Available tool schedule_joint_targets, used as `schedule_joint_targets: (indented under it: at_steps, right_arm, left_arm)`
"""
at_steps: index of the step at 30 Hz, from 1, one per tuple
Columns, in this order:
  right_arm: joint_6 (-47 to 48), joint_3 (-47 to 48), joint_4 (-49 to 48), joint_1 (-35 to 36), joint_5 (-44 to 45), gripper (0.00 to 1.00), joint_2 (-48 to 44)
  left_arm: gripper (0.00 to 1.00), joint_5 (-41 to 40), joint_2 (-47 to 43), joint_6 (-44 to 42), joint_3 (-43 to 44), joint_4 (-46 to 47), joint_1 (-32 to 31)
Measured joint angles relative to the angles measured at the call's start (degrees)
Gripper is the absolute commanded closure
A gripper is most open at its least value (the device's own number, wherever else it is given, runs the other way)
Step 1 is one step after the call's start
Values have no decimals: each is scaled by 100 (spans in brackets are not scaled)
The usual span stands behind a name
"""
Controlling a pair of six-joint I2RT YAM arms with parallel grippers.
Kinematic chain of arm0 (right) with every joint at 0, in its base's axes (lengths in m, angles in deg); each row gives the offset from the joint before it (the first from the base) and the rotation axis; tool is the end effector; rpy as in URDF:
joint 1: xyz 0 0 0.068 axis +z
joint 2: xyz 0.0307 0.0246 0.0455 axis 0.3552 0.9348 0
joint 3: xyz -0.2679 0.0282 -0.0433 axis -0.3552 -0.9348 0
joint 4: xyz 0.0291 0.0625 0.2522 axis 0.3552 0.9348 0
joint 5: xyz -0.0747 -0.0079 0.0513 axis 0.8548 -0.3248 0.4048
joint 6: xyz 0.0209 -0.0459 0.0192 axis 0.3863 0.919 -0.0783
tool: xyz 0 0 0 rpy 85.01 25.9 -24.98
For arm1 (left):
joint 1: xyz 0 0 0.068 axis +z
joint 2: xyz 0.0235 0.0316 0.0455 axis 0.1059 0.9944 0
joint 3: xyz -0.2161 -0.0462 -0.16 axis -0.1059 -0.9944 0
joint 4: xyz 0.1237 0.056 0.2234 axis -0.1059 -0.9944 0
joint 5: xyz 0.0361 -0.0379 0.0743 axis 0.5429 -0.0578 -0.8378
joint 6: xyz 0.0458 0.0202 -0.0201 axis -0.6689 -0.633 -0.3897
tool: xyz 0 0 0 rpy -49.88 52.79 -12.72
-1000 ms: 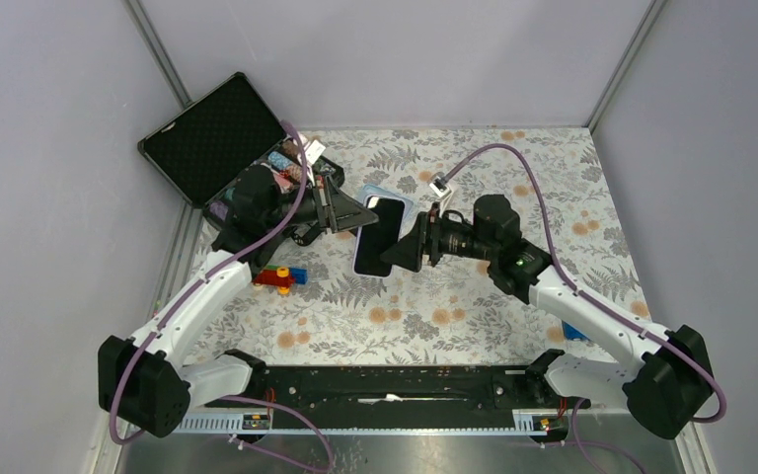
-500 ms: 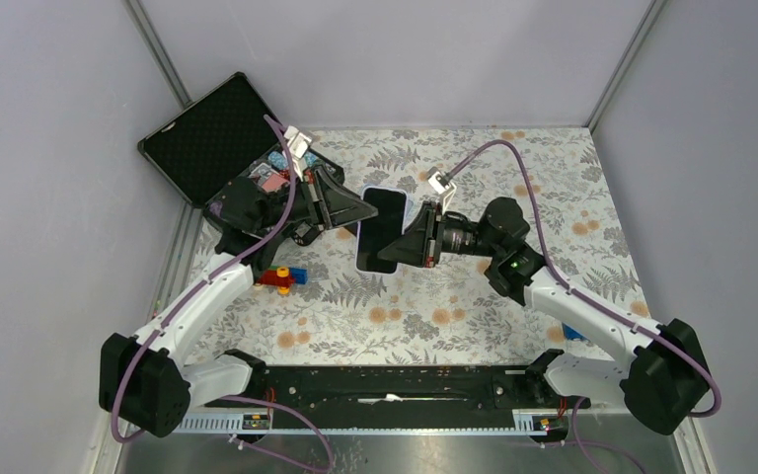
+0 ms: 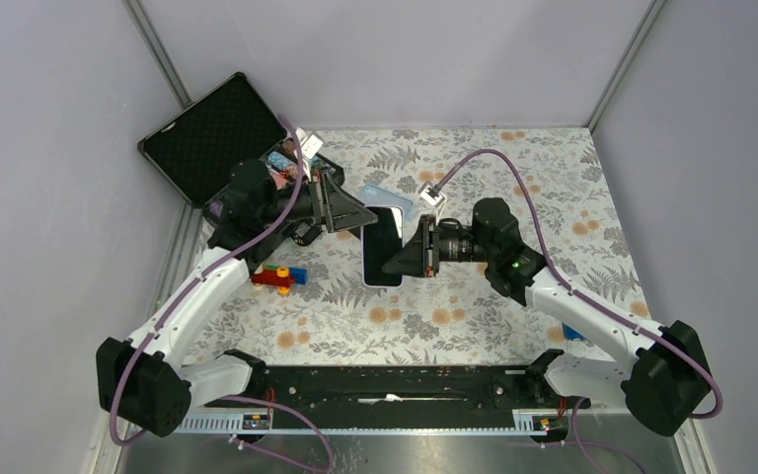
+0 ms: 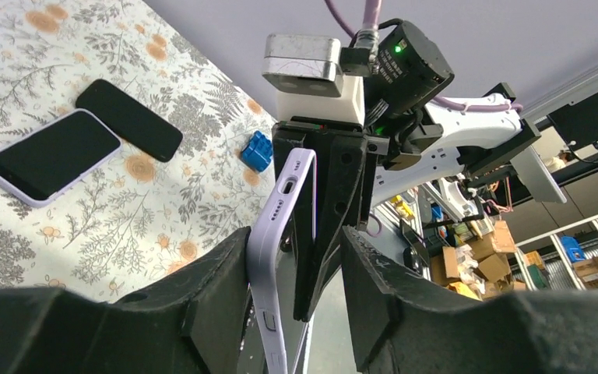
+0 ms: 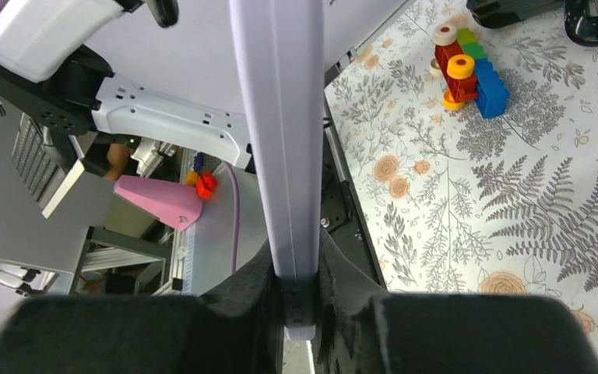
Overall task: Take the phone out of the phone case
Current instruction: Remove the phone case from the phone.
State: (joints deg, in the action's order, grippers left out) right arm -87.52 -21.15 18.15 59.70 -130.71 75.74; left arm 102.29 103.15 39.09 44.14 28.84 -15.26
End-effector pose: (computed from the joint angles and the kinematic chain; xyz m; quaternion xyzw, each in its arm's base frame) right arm 0.1884 0.1846 0.3180 -0.2789 0.6552 0.6168 0.3353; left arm 0.2281 -0.1214 0.3737 0.2212 0.6615 -0.6251 0.3504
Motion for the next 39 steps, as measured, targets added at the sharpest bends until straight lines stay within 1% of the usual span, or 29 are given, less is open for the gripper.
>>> schedule_joint_targets:
  at_steps: [4, 6, 7, 9, 10, 11, 12, 13, 14, 15, 16, 17, 19, 24, 25, 28, 30, 33, 35, 39]
  right_arm:
    - [188, 46, 219, 0, -20, 99, 2]
    - [229, 61, 219, 0, -42, 99, 13]
    - [243, 68, 216, -2, -44, 99, 20]
    - [260, 70, 304, -4, -35, 97, 48]
    - [269, 70, 348, -4, -33, 95, 72]
    - [273, 72, 367, -4, -50, 90, 90]
    - [275, 72, 361, -7, -98, 81, 96]
    - [275, 87, 361, -7, -120, 65, 98]
    - [284, 107, 361, -4, -157, 40, 98]
    - [323, 131, 365, -4, -162, 23, 96]
    - [341, 138, 361, -4, -118, 11, 92]
    - [398, 138, 358, -4, -48, 3, 63]
    - [520, 136, 382, -7, 136, 0, -63]
    - [636, 46, 275, -4, 511, 1, -581]
    - [586, -9, 186, -4, 590, 3, -662]
    - [192, -358, -348, -4, 1071, 2, -883]
    - [-212, -820, -929, 0, 1552, 0, -1064]
    - [-745, -1550, -1722, 0, 2258, 0, -1283]
    - [-966, -1685, -1902, 0, 2527, 0, -1276]
    - [-1217, -1659, -2505, 0, 2612, 0, -1274]
  left_arm:
    - [58, 68, 136, -79, 7, -286, -2]
    - [64, 107, 249, -87, 7, -396, 0]
    - [70, 133, 304, -90, 7, -431, 0]
    - [90, 212, 343, -101, 7, -463, 0]
    - [97, 258, 341, -120, 7, -472, 0]
    - [100, 323, 339, -149, 7, -466, 0]
    - [100, 393, 339, -144, 7, -442, 0]
    - [100, 463, 337, -142, 7, -393, 4]
    - [100, 511, 323, -133, 7, -319, 7]
    - [100, 520, 304, -116, 7, -258, 9]
    - [100, 494, 273, -116, 7, -251, 9]
    - [100, 461, 243, -116, 4, -284, 9]
    - [100, 374, 188, -122, 4, -348, 9]
    - [100, -122, -98, -116, 7, -422, 101]
    - [100, -227, -157, -109, 9, -422, 116]
    - [100, -745, -330, 133, 15, -319, 136]
    - [100, -1073, -365, 549, -22, 61, 133]
    - [100, -1497, -348, 1390, -260, 1058, 138]
    - [100, -1694, -275, 1965, -452, 1718, 142]
    - [100, -1956, -85, 2599, -586, 2256, 144]
